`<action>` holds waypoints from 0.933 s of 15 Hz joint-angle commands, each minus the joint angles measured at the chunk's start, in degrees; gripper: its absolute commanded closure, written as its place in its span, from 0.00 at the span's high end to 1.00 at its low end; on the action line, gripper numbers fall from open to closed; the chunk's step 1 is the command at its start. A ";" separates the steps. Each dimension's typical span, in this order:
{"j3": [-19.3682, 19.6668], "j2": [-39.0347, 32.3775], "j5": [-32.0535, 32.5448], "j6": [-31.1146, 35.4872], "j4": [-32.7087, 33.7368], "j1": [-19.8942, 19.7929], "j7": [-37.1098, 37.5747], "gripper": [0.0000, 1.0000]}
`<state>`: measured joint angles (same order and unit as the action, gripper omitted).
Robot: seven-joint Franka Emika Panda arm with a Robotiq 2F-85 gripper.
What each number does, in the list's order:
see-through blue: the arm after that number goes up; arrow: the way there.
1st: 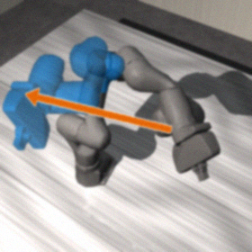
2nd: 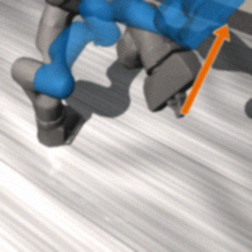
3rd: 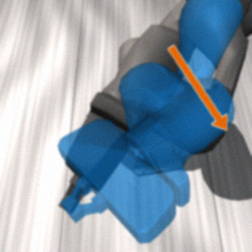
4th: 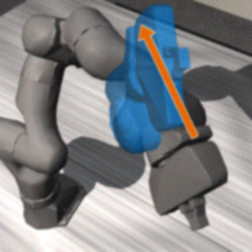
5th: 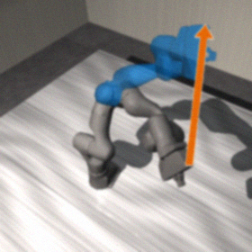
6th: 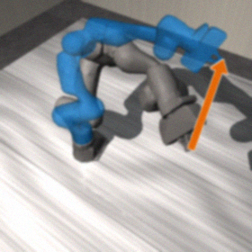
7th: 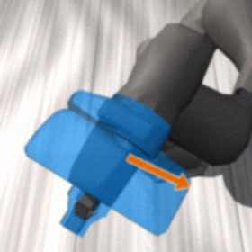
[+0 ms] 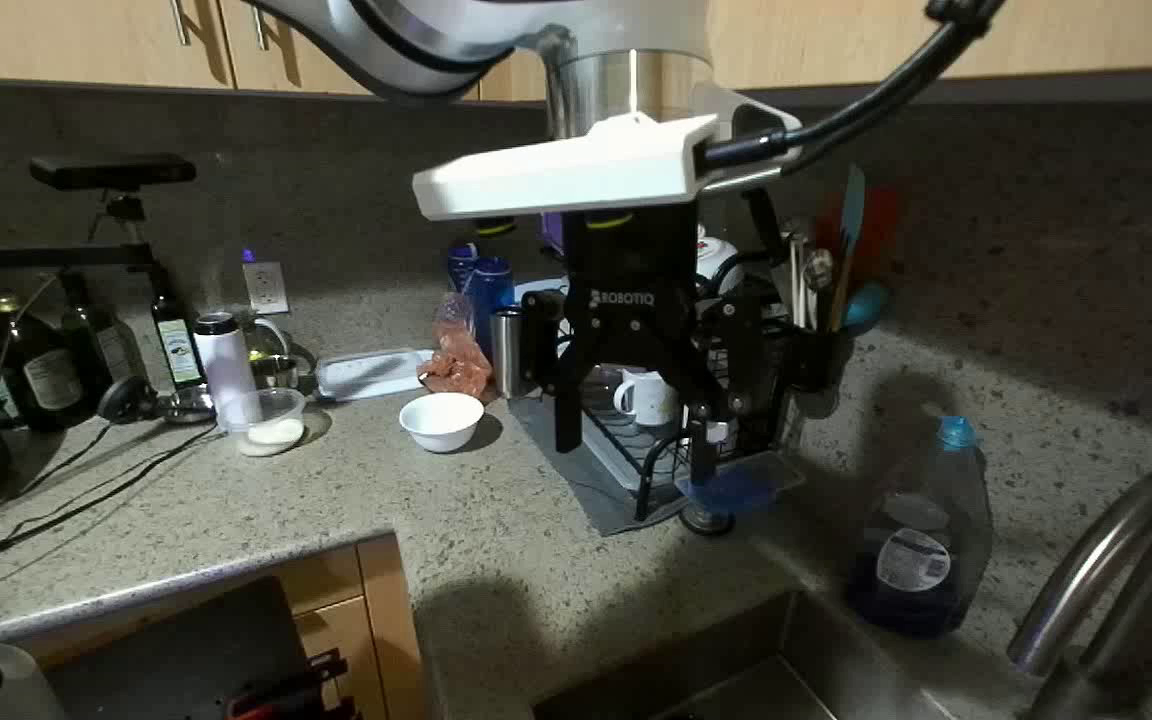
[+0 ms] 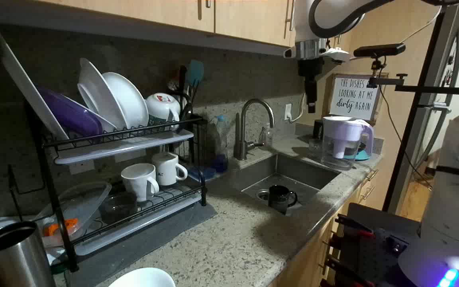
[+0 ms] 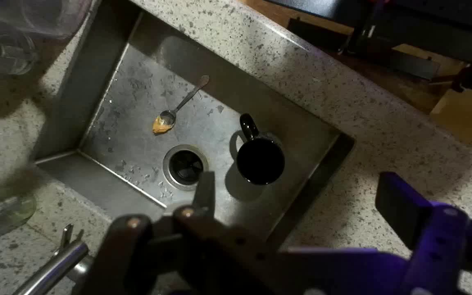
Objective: Take the mug from the bottom left of the dish drying rack and place it on the countertop
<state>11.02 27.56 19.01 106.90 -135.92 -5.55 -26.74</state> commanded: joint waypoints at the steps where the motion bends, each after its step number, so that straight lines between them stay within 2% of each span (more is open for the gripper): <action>1: 0.14 0.00 0.04 -0.15 0.10 0.20 0.06 1.00; 7: -2.06 1.51 -0.41 0.83 -3.57 2.39 1.17 1.00; 14: -6.81 2.33 -0.13 3.75 -9.09 8.06 0.29 1.00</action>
<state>6.16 28.16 18.51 108.11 -141.91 0.52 -26.52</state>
